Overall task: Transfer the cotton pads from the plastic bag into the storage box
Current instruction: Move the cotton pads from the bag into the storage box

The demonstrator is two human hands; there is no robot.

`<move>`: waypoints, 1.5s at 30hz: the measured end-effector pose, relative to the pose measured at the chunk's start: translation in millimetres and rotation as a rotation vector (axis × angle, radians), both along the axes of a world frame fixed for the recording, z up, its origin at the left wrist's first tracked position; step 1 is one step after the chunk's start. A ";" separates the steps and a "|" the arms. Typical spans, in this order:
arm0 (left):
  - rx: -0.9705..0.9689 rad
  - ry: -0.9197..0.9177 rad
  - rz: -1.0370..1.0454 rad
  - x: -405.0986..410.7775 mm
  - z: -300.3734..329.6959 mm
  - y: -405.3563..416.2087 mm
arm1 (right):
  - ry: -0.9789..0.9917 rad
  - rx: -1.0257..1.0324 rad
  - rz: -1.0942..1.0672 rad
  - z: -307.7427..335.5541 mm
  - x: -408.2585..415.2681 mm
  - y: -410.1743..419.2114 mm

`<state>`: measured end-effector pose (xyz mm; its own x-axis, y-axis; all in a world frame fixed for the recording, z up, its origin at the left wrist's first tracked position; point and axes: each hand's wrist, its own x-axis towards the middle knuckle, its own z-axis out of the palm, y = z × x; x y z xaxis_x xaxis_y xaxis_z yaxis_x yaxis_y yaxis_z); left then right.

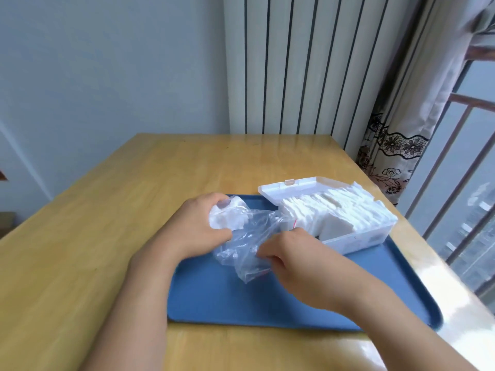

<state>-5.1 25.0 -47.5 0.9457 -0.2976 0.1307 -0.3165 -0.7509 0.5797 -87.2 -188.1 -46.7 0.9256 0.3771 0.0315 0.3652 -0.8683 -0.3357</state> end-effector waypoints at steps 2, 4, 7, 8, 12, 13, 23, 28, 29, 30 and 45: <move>0.012 -0.014 0.039 1.6 -2.5 -1.6 | 0.001 -0.060 -0.048 -5.3 4.3 -0.9; -0.043 0.010 0.058 2.0 -2.3 -2.0 | 0.000 -0.056 -0.014 -1.9 3.8 -1.3; -0.183 0.089 -0.016 0.0 -0.7 -5.8 | -0.005 -0.018 0.040 1.0 0.5 4.8; -0.245 0.131 -0.050 -1.1 -0.3 -7.0 | -0.025 -0.011 0.031 1.5 -1.0 7.6; -0.466 0.252 -0.163 -4.2 3.7 -8.1 | -0.089 0.018 -0.009 -0.1 -2.4 11.3; -0.522 0.288 -0.186 -4.7 4.9 -8.1 | -0.118 0.031 -0.019 2.5 -2.9 12.3; -0.622 0.504 -0.377 -11.2 9.2 -6.9 | -0.129 0.123 -0.179 14.1 -3.0 16.6; -0.733 0.550 -0.385 -11.1 10.6 -4.8 | -0.300 0.275 -0.179 23.0 -3.6 7.7; -0.747 0.557 -0.388 -10.4 10.5 -3.9 | -0.310 0.282 -0.167 22.3 -3.6 7.6; -0.762 0.565 -0.394 -9.7 10.7 -3.4 | -0.316 0.291 -0.152 23.0 -4.1 7.0; -0.773 0.192 -0.062 3.2 0.7 -6.3 | -0.546 0.559 -0.053 40.5 -0.6 -24.2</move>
